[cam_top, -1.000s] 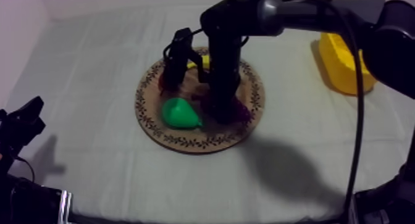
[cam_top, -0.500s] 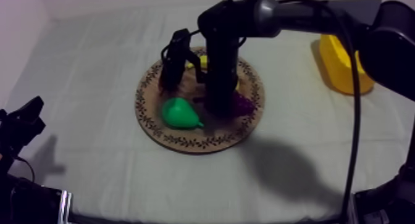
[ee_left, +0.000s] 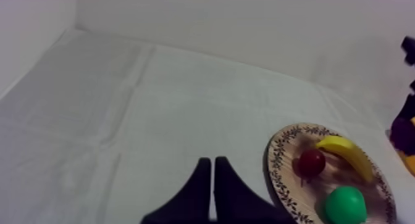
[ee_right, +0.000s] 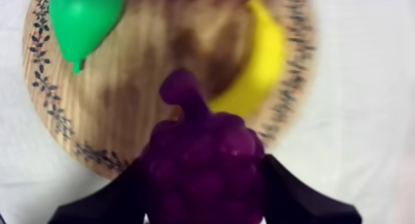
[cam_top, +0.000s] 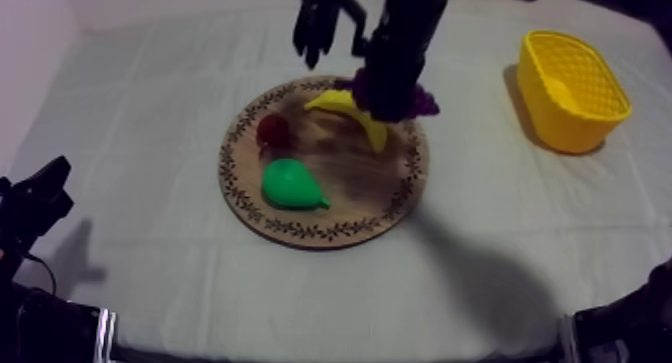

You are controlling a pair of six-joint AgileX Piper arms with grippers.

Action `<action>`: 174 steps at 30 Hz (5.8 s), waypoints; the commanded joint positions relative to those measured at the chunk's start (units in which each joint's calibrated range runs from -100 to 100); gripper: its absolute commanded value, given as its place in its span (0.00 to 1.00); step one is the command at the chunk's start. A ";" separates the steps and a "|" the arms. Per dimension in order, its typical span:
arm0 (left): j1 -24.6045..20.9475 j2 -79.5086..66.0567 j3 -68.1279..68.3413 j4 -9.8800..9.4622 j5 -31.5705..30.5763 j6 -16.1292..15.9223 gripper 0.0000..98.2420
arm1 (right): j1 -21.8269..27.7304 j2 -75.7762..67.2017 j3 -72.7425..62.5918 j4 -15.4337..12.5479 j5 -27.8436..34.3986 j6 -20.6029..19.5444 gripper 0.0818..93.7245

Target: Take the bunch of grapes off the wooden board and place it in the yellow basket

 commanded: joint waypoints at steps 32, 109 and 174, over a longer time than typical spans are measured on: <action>0.00 0.00 -0.03 -0.03 -0.05 0.01 0.00 | 32.72 -23.12 -5.51 0.20 0.44 -1.63 0.28; 0.00 0.00 -0.03 -0.03 -0.05 0.01 0.00 | 37.47 -58.20 44.51 -1.05 -28.95 -8.62 0.52; 0.00 0.00 -0.03 -0.03 -0.05 0.01 0.00 | 30.11 -116.94 101.67 -1.02 -44.63 -11.06 0.00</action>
